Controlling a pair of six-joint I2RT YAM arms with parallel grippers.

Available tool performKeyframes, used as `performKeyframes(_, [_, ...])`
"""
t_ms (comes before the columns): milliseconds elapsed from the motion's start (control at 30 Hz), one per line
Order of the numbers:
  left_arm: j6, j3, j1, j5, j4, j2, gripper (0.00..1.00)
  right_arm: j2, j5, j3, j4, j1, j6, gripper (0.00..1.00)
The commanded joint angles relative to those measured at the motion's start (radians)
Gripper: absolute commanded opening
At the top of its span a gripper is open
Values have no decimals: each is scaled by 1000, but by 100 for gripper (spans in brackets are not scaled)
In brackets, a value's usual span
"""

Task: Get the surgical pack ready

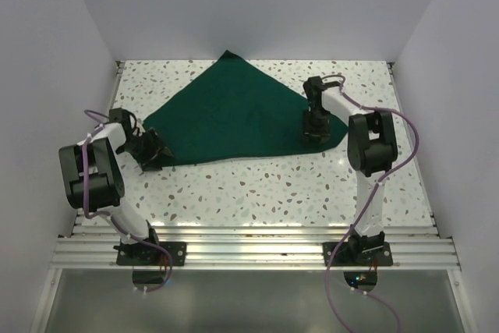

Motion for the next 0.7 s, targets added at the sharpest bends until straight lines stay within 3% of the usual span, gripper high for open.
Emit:
performKeyframes(0, [76, 31, 17, -40, 6, -10, 68, -68, 19, 14, -9, -13, -35, 47])
performKeyframes(267, [42, 94, 17, -75, -53, -211, 71, -75, -69, 193, -61, -5, -29, 47])
performKeyframes(400, [11, 73, 9, 14, -44, -217, 63, -50, -125, 221, -56, 5, -15, 47])
performKeyframes(500, [-45, -23, -6, 138, 57, -230, 37, -46, -150, 209, -33, 21, 3, 47])
performKeyframes(667, [-151, -123, -61, 230, 265, -207, 20, -29, -210, 186, -9, 30, 22, 47])
